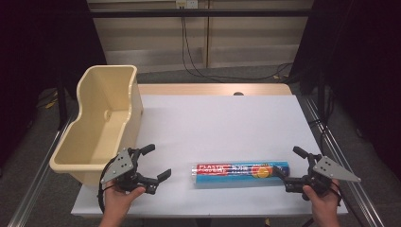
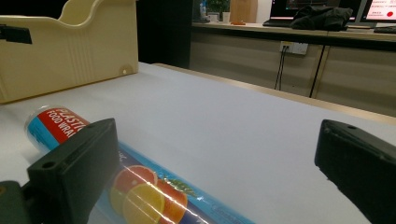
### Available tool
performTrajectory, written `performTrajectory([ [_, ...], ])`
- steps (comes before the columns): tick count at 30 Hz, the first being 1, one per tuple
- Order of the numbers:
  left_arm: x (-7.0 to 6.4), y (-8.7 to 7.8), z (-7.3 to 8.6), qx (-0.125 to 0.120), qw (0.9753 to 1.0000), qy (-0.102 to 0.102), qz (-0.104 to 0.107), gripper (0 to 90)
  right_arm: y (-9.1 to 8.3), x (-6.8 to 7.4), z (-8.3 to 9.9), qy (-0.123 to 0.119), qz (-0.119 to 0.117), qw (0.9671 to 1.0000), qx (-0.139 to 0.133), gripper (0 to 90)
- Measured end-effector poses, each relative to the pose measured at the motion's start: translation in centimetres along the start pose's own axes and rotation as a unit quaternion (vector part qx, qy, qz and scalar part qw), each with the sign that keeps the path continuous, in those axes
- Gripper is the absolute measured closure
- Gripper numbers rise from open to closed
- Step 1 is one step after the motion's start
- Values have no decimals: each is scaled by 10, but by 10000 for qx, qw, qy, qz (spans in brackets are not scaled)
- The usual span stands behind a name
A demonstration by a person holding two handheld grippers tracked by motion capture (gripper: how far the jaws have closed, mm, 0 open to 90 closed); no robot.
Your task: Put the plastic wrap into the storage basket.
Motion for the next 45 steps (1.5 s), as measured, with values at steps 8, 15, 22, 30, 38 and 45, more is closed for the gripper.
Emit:
performTrajectory([
  [8,-1,1,0,23,10000,-12,27,21,-1,-1,0,11,21,10000,-3,0],
  [15,-5,7,-2,26,9999,25,123,21,-1,-1,0,11,30,10000,-13,0],
  [22,-12,15,-3,83,9998,16,204,21,-2,-2,0,20,46,10000,-20,0],
  [30,-23,29,-5,103,9991,16,407,21,-2,-3,0,24,67,10000,-35,0],
  [38,-30,40,-4,229,9981,22,573,21,-1,-2,0,37,60,10000,-17,0],
  [45,-43,57,-6,273,9963,53,812,22,-1,-3,0,39,61,10000,-15,0],
])
Point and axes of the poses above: each handheld gripper's, and its own axes: y roughly forward along the jaws, z roughly out of its underside, x roughly to its left, the point moved 5 cm from there along y, roughly forward along the jaws, and after that the axes turned 14 degrees about -z, right-handed, at the moved point
